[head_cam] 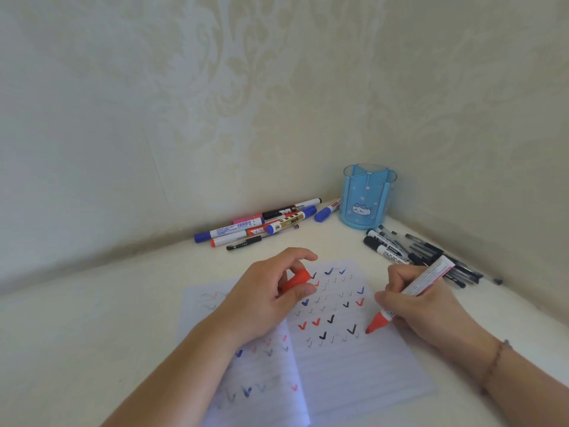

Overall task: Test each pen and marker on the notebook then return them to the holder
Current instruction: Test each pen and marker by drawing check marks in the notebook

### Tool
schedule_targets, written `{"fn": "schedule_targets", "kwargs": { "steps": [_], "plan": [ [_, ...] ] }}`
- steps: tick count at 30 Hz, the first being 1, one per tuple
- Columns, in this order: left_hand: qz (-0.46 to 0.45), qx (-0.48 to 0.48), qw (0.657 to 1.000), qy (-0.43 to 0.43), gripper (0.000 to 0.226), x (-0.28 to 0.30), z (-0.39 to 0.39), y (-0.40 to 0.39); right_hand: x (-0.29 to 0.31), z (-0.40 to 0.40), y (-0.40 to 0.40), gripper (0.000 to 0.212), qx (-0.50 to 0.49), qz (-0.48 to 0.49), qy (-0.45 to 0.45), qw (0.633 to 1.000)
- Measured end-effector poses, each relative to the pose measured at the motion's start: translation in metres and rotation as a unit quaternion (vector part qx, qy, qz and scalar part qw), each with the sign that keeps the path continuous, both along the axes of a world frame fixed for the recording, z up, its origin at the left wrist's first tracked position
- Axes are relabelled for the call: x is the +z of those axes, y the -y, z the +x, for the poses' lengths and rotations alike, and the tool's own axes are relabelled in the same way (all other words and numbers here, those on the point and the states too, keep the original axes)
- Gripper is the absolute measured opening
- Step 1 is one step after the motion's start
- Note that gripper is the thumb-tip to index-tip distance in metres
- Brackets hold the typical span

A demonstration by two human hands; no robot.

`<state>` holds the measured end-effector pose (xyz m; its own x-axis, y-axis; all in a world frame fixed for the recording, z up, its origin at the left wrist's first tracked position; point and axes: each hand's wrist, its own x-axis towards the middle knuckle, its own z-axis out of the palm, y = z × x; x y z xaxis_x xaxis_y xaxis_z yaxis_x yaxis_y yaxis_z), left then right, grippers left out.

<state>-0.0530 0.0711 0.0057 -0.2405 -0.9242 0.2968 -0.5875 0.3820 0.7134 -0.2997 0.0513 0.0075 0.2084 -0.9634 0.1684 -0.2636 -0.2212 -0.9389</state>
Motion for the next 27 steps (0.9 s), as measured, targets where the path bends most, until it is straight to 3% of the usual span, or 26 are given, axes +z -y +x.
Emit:
{"fn": "schedule_targets", "kwargs": {
  "steps": [9, 13, 15, 19, 27],
  "plan": [
    [0.002, 0.001, 1.000, -0.012, 0.034, 0.001, 0.000, 0.000, 0.001, 0.001, 0.001, 0.051, -0.019, 0.003, 0.033, 0.999],
    [-0.002, 0.006, 0.997, -0.074, 0.038, -0.002, 0.001, 0.002, 0.007, 0.000, -0.002, 0.040, 0.012, 0.016, 0.173, 0.985],
    [-0.009, 0.014, 0.997, -0.079, 0.032, -0.002, 0.001, 0.003, 0.011, 0.000, -0.003, 0.045, 0.054, 0.017, 0.217, 0.974],
    [-0.025, 0.009, 0.997, -0.078, 0.023, -0.001, 0.002, 0.003, 0.010, 0.001, -0.005, 0.026, 0.150, 0.011, 0.216, 0.965],
    [-0.057, -0.033, 0.997, -0.038, 0.019, 0.001, -0.002, 0.000, 0.009, 0.003, -0.005, 0.006, 0.123, 0.028, 0.178, 0.976]
  ]
}}
